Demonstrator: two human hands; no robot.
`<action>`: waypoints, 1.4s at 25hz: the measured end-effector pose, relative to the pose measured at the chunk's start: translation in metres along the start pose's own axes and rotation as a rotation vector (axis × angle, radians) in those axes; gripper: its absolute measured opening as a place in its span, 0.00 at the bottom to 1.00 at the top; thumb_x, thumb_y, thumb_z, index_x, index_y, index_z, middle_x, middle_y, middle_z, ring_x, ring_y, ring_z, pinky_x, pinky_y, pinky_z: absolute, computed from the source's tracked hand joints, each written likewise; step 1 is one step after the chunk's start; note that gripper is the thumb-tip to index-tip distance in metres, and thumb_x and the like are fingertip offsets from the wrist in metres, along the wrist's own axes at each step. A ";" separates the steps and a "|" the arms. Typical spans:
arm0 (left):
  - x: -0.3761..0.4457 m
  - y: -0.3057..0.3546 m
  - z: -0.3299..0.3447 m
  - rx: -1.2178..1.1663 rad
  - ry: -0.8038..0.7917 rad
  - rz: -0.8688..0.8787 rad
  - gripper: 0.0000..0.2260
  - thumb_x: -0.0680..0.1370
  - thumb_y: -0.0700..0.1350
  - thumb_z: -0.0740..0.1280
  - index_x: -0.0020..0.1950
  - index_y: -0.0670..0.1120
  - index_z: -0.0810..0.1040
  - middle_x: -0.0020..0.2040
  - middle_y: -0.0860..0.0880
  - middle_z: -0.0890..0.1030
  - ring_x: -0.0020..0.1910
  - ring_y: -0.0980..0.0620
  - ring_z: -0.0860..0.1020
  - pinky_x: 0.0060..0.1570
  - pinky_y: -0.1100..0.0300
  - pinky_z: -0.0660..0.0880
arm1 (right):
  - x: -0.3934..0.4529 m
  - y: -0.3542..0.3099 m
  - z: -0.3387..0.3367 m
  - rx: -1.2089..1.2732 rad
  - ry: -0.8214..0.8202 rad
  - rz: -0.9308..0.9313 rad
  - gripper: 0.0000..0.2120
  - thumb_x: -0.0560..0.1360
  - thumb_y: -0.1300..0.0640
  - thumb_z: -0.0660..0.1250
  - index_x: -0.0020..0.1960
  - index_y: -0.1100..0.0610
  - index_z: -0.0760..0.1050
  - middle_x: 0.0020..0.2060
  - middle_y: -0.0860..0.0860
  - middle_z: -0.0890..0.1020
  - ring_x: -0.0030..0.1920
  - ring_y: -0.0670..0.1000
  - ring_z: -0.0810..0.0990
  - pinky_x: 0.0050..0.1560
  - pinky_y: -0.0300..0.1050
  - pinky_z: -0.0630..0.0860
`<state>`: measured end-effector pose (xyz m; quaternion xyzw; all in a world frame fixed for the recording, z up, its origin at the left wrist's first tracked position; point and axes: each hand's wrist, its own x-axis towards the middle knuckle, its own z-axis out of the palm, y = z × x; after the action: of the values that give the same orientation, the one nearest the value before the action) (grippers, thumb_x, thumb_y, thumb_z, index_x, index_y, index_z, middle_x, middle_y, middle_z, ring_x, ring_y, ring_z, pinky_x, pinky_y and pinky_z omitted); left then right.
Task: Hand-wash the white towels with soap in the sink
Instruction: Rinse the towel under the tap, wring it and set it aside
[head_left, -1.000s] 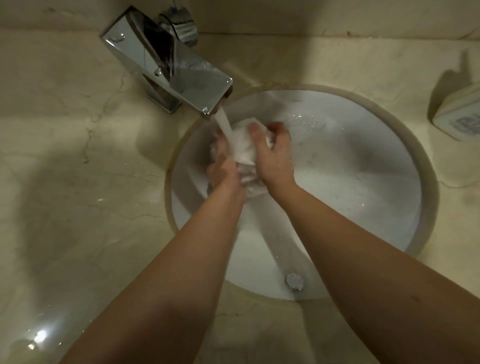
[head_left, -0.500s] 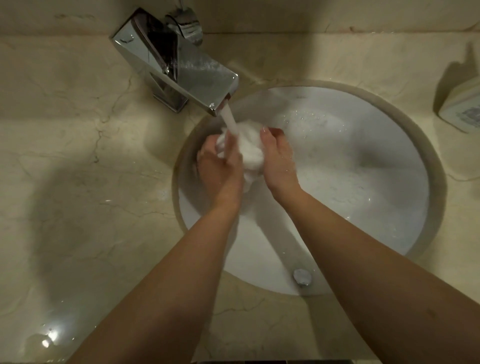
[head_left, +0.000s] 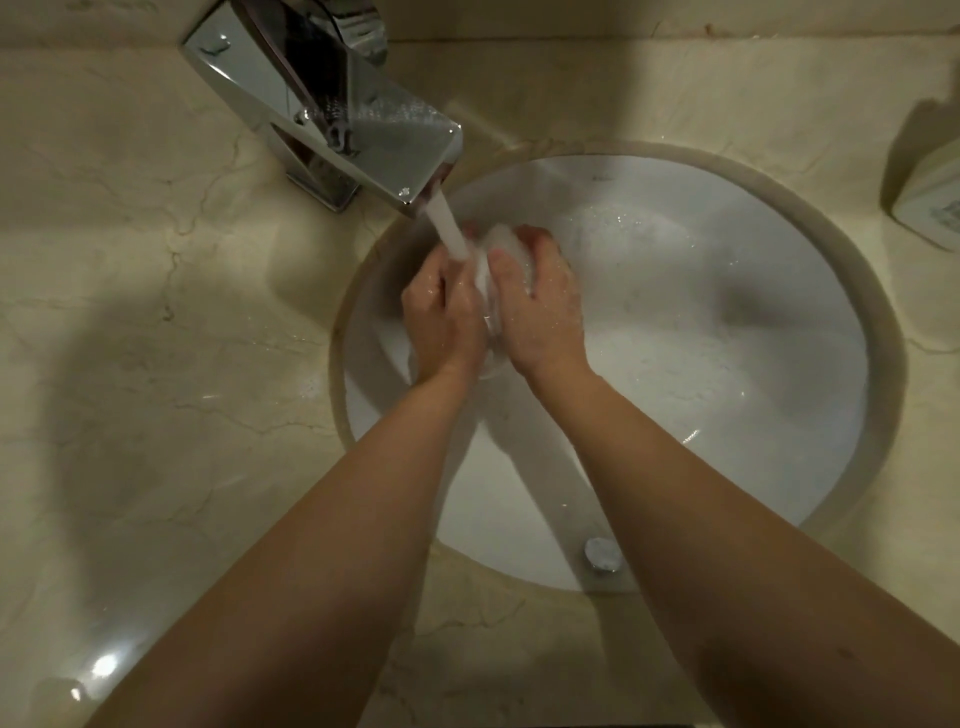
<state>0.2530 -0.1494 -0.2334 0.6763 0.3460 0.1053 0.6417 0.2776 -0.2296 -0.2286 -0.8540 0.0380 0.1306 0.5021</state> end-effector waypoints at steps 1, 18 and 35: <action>0.002 0.002 0.002 -0.028 -0.015 -0.055 0.09 0.78 0.50 0.62 0.47 0.48 0.81 0.42 0.50 0.82 0.41 0.56 0.78 0.48 0.60 0.75 | -0.001 -0.002 0.005 0.021 0.034 0.039 0.35 0.73 0.36 0.54 0.70 0.58 0.70 0.65 0.55 0.76 0.65 0.55 0.73 0.65 0.49 0.70; 0.028 -0.028 0.035 0.501 -0.067 0.300 0.22 0.79 0.56 0.55 0.48 0.43 0.84 0.47 0.44 0.84 0.50 0.45 0.81 0.53 0.59 0.71 | 0.035 0.050 0.011 -0.299 0.128 -0.043 0.31 0.76 0.44 0.48 0.63 0.65 0.75 0.56 0.65 0.81 0.55 0.64 0.79 0.55 0.49 0.71; 0.025 -0.013 0.040 0.661 -0.112 0.216 0.28 0.79 0.61 0.50 0.57 0.43 0.81 0.54 0.41 0.83 0.55 0.42 0.79 0.53 0.53 0.71 | 0.039 0.049 0.004 -0.223 0.034 0.077 0.20 0.84 0.47 0.51 0.56 0.60 0.74 0.51 0.59 0.79 0.51 0.59 0.78 0.44 0.47 0.69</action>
<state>0.2905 -0.1669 -0.2596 0.8850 0.2522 0.0177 0.3911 0.3043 -0.2476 -0.2821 -0.9046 0.0642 0.1388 0.3979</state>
